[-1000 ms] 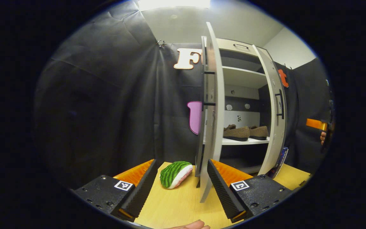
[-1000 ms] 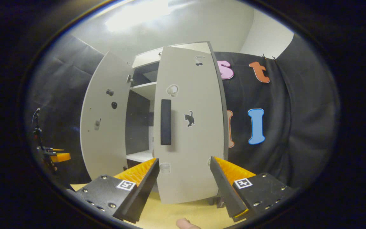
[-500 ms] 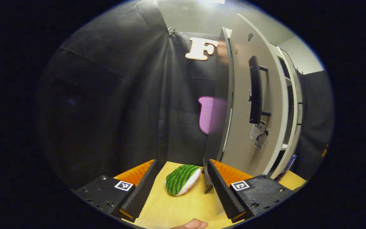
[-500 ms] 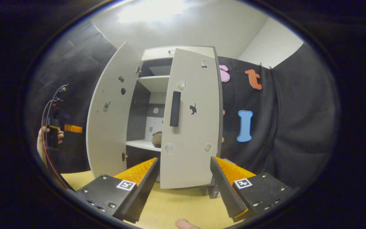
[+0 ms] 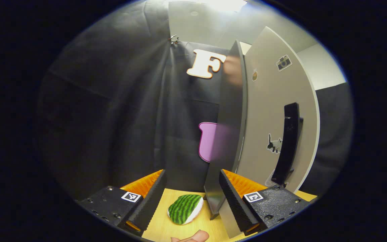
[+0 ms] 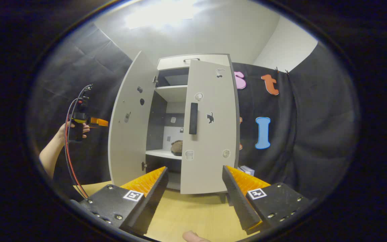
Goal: Grab one shoe with the right hand and put it into the shoe cabinet, grab the other shoe with the left hand and put it into the shoe cabinet; then close the right door with the right hand and the left door with the left hand.
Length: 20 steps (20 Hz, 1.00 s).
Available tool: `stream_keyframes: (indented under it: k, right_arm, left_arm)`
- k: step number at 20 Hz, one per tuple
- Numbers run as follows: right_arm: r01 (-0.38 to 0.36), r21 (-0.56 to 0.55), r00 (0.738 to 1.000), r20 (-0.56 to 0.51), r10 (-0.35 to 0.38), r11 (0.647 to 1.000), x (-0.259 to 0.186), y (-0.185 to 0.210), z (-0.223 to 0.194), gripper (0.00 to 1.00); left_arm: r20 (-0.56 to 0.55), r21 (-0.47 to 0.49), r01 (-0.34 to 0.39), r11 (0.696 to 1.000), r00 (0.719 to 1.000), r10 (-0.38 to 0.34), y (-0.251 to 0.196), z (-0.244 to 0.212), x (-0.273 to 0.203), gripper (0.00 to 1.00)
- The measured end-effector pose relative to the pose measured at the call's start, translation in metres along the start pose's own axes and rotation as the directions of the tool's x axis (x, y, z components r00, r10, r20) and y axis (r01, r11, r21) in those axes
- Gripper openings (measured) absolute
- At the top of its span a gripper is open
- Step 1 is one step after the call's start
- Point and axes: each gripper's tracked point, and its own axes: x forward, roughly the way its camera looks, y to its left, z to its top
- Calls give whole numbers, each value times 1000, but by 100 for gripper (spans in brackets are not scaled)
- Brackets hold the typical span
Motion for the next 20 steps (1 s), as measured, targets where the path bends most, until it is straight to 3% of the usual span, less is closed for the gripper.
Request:
stream_keyframes:
  k: [1, 2, 7, 9, 15, 17, 20]
  right_arm:
    - [-10, 13, 1000, 4, 10, 1000, -1, 1, 1, 100]
    - [-16, 18, 1000, 5, 16, 1000, -2, 2, 0, 96]
    - [8, 5, 1000, -15, -8, 1000, -4, -9, -11, 93]
    - [2, 25, 1000, -20, -2, 1000, -5, -9, -15, 93]
    - [3, 46, 1000, -29, -2, 999, -6, -14, -23, 93]
    - [13, 39, 999, -29, -12, 999, -6, -16, -24, 93]
    - [33, 22, 999, -33, -32, 999, -5, -20, -25, 93]
  left_arm:
    - [-19, 11, 4, 1000, 1000, -4, -6, 2, 3, 96]
    - [-33, 26, 2, 1000, 999, -2, -11, 2, 5, 92]
    - [-95, 35, 67, 997, 993, -63, -65, -1, 12, 96]
    - [-94, 64, 45, 997, 995, -39, -69, 3, 13, 88]
    - [-117, 46, 38, 998, 993, -32, -85, -5, 10, 86]
    - [-117, 47, 44, 998, 992, -38, -90, -6, 11, 92]
    - [-108, 54, 53, 997, 993, -47, -100, -6, 11, 92]
